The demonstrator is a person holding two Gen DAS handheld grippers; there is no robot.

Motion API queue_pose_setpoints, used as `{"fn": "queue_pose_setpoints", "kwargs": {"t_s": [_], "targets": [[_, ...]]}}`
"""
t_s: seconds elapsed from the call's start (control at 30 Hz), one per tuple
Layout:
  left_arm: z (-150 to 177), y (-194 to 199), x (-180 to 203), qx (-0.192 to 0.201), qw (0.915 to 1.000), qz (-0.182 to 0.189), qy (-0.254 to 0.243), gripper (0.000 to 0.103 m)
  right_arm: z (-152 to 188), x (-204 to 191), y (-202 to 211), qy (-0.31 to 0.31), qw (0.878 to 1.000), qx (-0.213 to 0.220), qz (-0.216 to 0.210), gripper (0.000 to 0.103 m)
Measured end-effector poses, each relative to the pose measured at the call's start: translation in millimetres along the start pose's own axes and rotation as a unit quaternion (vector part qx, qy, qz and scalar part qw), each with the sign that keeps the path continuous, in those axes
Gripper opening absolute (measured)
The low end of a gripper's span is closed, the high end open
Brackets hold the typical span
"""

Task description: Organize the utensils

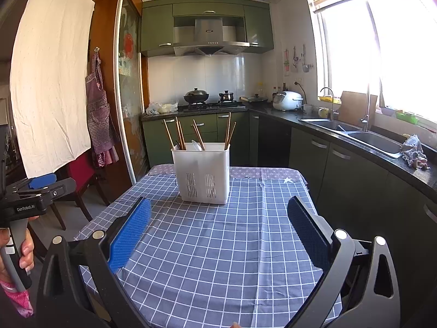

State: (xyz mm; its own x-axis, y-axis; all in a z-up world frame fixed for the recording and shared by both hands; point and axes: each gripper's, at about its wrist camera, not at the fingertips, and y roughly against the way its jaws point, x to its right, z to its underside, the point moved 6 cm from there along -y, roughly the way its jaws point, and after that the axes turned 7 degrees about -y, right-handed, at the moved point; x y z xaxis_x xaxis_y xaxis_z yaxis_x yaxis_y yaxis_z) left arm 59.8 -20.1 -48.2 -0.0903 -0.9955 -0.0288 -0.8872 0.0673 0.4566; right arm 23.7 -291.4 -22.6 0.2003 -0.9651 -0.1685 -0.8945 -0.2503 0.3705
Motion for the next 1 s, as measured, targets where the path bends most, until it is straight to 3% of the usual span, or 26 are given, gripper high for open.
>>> {"fn": "queue_pose_setpoints", "kwargs": {"t_s": [0.53,1.0], "targets": [[2.0,4.5,16.7,-0.005,0.9997,0.020,-0.014,0.096,-1.6,-1.3,-2.6,-0.002,1.000,-0.005,-0.007,0.098],[2.6,5.7,18.5,-0.005,0.9998,0.016,-0.014,0.096,-2.3,-1.6,-5.7,-0.004,1.000,-0.008,-0.010,0.098]]}}
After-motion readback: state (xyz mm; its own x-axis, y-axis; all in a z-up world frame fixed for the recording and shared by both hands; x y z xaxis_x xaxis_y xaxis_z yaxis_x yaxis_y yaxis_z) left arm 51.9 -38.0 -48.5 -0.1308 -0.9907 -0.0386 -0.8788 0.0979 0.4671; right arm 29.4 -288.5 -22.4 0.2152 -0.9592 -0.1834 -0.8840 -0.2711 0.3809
